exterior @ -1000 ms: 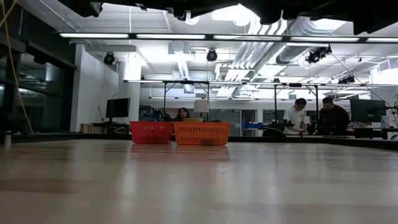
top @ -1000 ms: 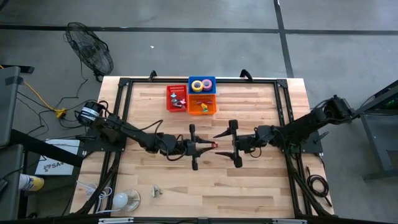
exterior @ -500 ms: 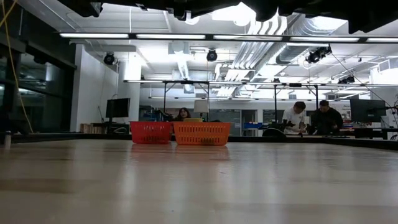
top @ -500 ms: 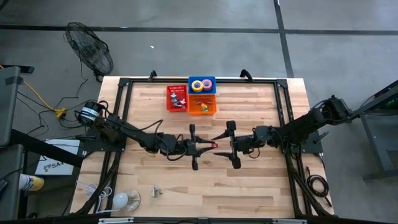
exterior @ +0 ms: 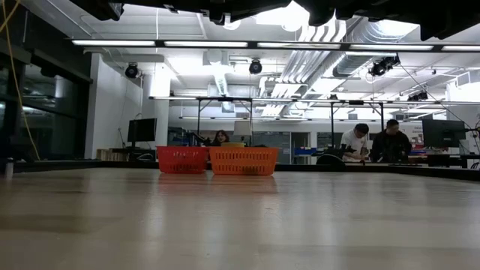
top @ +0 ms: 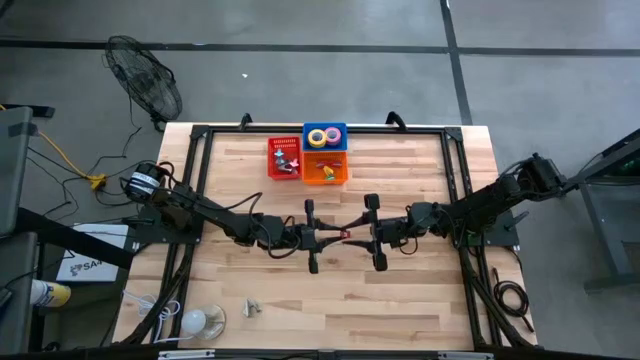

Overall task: Pick and place Stapler, Stapler remover, tape
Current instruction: Put the red stapler into the orange bin

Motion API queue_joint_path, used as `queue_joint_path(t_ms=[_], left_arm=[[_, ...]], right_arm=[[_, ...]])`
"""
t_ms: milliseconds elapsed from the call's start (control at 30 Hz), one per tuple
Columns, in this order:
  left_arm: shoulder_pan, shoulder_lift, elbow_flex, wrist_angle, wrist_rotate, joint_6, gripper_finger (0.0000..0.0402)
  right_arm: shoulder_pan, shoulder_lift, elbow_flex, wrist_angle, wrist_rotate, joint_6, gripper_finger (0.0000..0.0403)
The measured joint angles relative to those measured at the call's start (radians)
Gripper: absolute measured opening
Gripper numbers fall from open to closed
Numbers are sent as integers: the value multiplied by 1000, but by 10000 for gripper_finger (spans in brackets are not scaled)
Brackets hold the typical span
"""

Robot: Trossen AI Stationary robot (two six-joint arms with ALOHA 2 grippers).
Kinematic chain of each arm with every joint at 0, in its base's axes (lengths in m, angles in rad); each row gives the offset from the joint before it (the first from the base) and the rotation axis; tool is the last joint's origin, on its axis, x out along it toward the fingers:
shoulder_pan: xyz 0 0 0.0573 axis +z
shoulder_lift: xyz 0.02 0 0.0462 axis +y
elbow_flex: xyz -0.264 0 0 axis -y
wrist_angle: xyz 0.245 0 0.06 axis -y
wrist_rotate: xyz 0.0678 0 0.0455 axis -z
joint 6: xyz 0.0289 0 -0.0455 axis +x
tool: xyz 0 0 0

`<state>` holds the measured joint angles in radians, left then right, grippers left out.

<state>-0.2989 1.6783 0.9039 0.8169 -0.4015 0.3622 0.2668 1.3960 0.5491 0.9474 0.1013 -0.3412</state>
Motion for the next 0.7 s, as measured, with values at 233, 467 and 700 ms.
queue_joint_path(t_ms=[233, 467, 700], left_arm=[[0, 0, 0, -5, 1, 0, 65], [0, 0, 0, -5, 1, -1, 65], [0, 0, 0, -5, 0, -3, 77]], right_arm=[[0, 0, 0, 0, 0, 0, 115], [0, 0, 0, 0, 2, -2, 81], [0, 0, 0, 0, 3, -4, 65]])
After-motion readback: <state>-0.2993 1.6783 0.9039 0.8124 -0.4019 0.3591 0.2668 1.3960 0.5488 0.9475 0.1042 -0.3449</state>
